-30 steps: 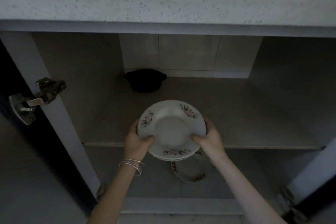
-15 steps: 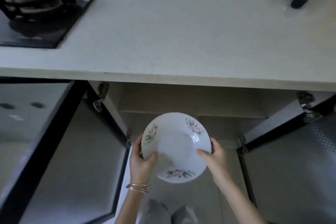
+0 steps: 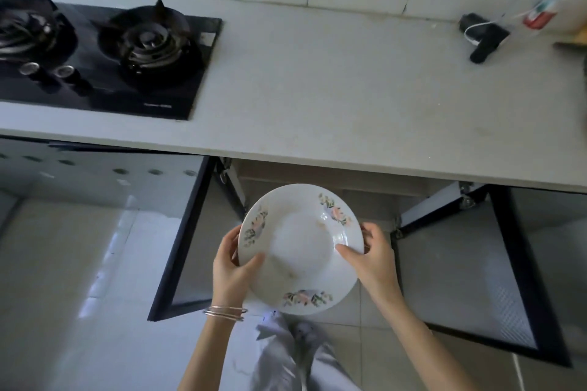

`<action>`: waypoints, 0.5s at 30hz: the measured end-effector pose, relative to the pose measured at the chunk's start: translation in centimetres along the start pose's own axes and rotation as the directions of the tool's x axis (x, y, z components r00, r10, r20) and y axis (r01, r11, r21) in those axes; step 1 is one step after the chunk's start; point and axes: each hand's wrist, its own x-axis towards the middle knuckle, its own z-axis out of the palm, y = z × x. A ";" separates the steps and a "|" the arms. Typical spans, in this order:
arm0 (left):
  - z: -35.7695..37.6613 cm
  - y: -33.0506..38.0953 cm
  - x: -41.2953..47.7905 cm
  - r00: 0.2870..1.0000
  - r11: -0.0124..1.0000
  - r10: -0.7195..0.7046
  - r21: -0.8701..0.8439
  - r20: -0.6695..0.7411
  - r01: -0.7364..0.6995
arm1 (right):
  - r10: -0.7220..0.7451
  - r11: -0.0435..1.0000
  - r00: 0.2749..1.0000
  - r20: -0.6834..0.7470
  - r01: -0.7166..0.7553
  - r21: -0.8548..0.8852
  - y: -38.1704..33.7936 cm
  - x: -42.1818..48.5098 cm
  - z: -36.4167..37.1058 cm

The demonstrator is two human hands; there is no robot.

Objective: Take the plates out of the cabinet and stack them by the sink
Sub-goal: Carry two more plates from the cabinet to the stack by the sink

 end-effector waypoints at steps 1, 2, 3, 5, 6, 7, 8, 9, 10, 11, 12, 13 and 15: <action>-0.4 0.6 -0.4 1.000 1.000 0.005 -0.006 -0.008 -0.005 | -0.027 0.999 1.000 0.014 0.027 -0.026 -0.8 -0.4 -0.1; -0.7 1.1 -0.9 1.000 1.000 0.013 -0.015 -0.016 -0.013 | -0.053 0.997 0.998 0.035 0.055 -0.049 -1.5 -0.7 -0.2; -1.1 1.5 -1.5 0.999 1.000 0.020 -0.023 -0.033 -0.021 | -0.078 0.994 0.995 0.062 0.082 -0.071 -2.1 -1.0 -0.2; -2.0 2.1 -2.6 0.997 0.999 0.021 -0.049 -0.081 -0.025 | -0.118 0.984 0.984 0.130 0.134 -0.119 -3.1 -1.4 -0.1; -2.4 2.4 -3.2 0.994 0.998 0.012 -0.066 -0.112 -0.020 | -0.137 0.976 0.976 0.172 0.162 -0.147 -3.5 -1.6 0.0; -2.9 2.6 -3.8 0.990 0.996 0.004 -0.086 -0.142 -0.016 | -0.157 0.965 0.963 0.217 0.197 -0.176 -3.9 -1.8 0.2; -3.4 2.7 -4.4 0.986 0.994 -0.001 -0.108 -0.166 -0.017 | -0.176 0.952 0.948 0.264 0.232 -0.200 -4.1 -2.0 0.4; -4.0 2.7 -5.1 0.982 0.992 0.000 -0.128 -0.189 -0.024 | -0.186 0.941 0.932 0.312 0.261 -0.217 -4.4 -2.1 0.6; -4.6 2.8 -5.8 0.977 0.990 0.002 -0.140 -0.213 -0.032 | -0.190 0.933 0.916 0.354 0.281 -0.226 -4.7 -2.2 1.0; -5.2 2.8 -6.5 0.970 0.988 0.001 -0.150 -0.242 -0.038 | -0.192 0.928 0.900 0.392 0.296 -0.226 -5.0 -2.3 1.5; -5.8 2.8 -7.3 0.962 0.986 0.000 -0.160 -0.274 -0.046 | -0.192 0.926 0.883 0.429 0.308 -0.218 -5.3 -2.4 2.0; -6.5 2.7 -8.1 0.951 0.984 -0.001 -0.168 -0.309 -0.054 | -0.196 0.925 0.863 0.465 0.321 -0.205 -5.7 -2.6 2.6; -7.8 2.5 -9.6 0.921 0.982 0.001 -0.174 -0.389 -0.075 | -0.219 0.916 0.819 0.530 0.360 -0.178 -6.5 -3.3 4.1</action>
